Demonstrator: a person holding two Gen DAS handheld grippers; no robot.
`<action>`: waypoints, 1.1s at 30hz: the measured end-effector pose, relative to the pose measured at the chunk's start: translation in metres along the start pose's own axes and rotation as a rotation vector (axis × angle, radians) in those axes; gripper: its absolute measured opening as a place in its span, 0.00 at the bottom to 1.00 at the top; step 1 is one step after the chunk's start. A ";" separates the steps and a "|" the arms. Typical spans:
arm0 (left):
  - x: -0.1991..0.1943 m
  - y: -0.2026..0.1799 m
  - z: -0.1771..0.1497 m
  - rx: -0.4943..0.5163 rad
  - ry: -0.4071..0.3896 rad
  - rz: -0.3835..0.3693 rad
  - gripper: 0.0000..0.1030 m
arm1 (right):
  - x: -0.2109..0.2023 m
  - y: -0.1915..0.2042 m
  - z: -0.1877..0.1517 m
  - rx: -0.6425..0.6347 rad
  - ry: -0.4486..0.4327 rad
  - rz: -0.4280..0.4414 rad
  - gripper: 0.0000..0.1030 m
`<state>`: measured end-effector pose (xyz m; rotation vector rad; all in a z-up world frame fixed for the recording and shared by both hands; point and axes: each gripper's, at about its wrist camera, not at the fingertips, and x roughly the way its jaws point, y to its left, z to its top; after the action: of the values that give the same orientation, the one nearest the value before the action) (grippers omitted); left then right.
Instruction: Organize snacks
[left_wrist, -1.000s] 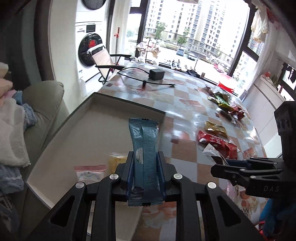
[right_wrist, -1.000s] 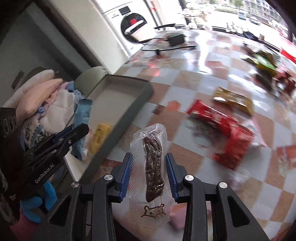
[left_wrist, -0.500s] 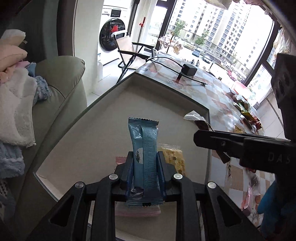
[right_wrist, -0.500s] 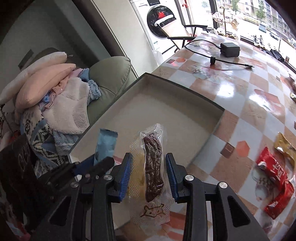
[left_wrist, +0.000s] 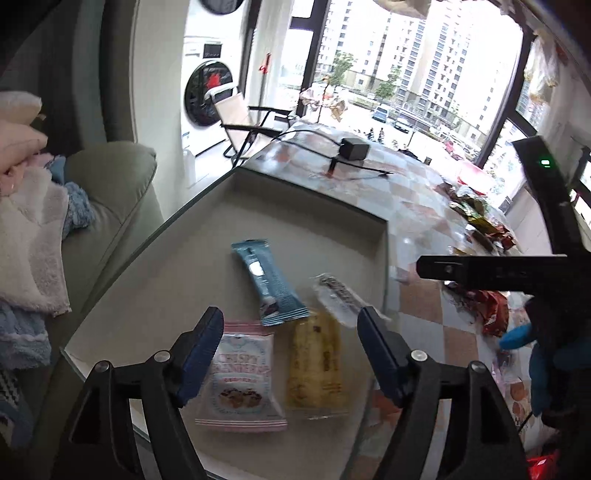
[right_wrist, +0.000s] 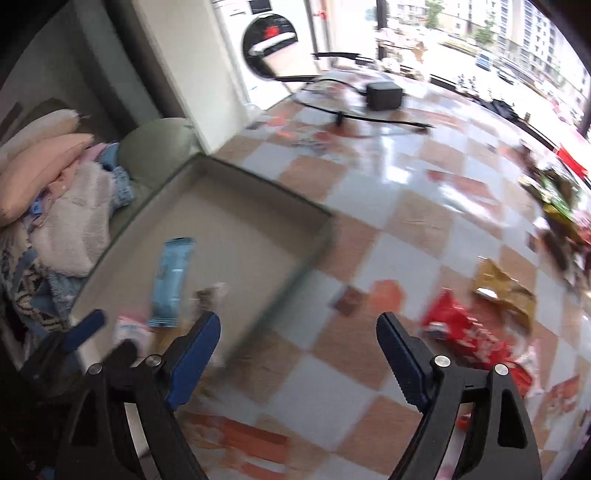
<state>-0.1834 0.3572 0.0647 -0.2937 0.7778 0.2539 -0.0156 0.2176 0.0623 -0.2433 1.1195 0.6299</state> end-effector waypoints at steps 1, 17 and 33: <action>-0.004 -0.014 -0.001 0.034 -0.017 -0.020 0.78 | 0.001 -0.014 0.000 0.032 0.005 -0.028 0.85; 0.052 -0.169 -0.040 0.475 -0.054 -0.118 0.88 | 0.022 -0.186 0.012 0.411 0.054 -0.223 0.85; 0.086 -0.160 -0.042 0.378 0.118 -0.165 0.89 | 0.037 -0.173 0.002 0.273 0.068 -0.260 1.00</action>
<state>-0.0988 0.2033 0.0007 -0.0141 0.8953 -0.0681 0.0970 0.0923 0.0085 -0.1717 1.2016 0.2360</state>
